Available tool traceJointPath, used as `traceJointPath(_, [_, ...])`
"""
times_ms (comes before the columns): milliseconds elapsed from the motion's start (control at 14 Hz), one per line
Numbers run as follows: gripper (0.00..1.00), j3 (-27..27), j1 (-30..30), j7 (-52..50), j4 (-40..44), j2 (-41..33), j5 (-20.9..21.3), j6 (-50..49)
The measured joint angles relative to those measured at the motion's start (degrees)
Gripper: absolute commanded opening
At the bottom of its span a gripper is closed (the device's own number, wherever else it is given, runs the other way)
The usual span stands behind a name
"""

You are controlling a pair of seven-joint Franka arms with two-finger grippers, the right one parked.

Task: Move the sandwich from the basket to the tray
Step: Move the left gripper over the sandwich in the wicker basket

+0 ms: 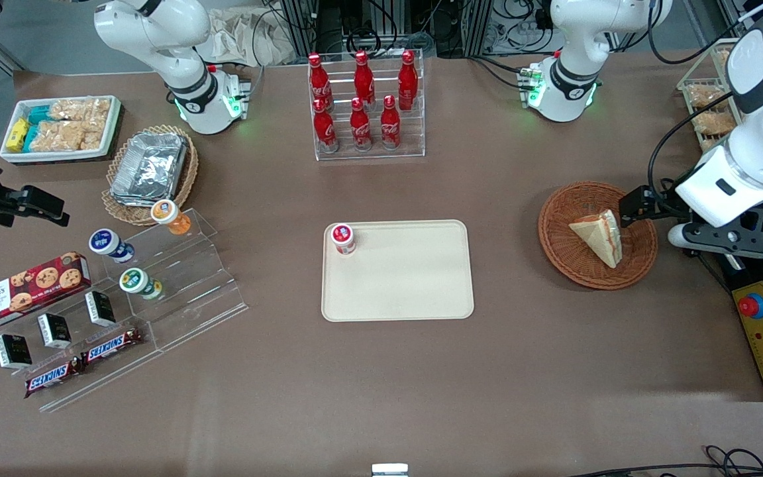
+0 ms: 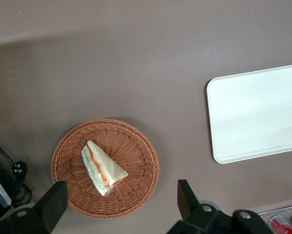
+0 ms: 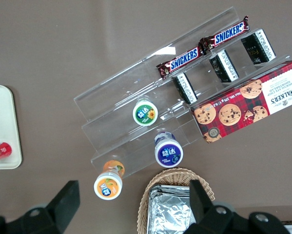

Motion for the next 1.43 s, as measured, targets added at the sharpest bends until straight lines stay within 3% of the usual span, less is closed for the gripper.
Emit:
traceJointPath(1143, [1.0,0.0,0.0,0.0,0.0,-1.3,0.1,-5.5])
traceJointPath(1429, [1.0,0.0,0.0,-0.4,-3.6,-4.3,1.4,-5.7])
